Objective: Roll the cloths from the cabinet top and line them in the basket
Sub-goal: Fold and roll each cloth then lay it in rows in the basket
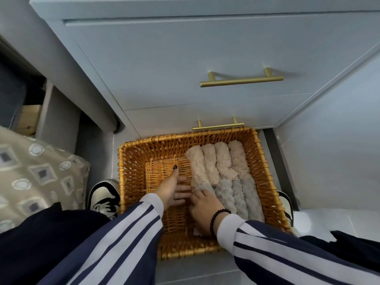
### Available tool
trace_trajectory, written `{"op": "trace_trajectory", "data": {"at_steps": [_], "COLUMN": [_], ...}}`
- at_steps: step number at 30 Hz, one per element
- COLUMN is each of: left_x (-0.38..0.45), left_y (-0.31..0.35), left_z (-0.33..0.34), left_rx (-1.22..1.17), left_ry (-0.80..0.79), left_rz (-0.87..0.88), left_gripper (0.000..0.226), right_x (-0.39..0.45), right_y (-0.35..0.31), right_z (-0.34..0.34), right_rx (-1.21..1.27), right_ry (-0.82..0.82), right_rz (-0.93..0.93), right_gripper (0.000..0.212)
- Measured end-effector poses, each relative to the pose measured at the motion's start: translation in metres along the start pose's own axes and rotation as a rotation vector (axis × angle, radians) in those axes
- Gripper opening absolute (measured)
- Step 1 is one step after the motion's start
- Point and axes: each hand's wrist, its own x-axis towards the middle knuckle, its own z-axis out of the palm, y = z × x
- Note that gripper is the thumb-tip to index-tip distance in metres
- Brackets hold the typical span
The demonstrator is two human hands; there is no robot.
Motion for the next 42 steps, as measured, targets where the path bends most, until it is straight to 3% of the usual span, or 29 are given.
{"op": "trace_trajectory", "data": {"at_steps": [5,12,18,24,28,35,42], "left_x": [-0.001,0.006,0.009,0.009,0.007,-0.022,-0.074], "left_y": [0.023,0.055,0.065,0.061,0.055,0.045,0.053], "left_z": [0.009,0.035,0.041,0.046,0.043,0.032,0.023], "left_rx": [-0.001,-0.036,0.039,0.065,0.096,0.177,0.238], "left_ry": [-0.030,-0.193,-0.181,-0.172,-0.117,-0.017,0.058], "left_rz": [0.128,0.119,0.158,0.155,0.136,0.069,0.131], "left_gripper": [0.051,0.046,0.038,0.030,0.051,0.060,0.051], "right_x": [-0.004,-0.011,0.001,0.014,0.016,-0.010,-0.057], "right_y": [-0.003,0.001,0.003,-0.002,-0.006,0.003,0.030], "right_z": [0.020,0.025,0.030,0.041,0.037,0.020,-0.007], "right_rx": [-0.009,0.117,-0.099,-0.112,-0.075,0.286,0.665], "right_ry": [0.042,-0.056,-0.103,-0.074,-0.090,0.082,0.214], "right_rz": [0.032,0.072,0.056,0.147,0.137,0.055,0.276], "right_gripper": [0.059,0.059,0.050,0.050,0.051,0.043,0.035]}}
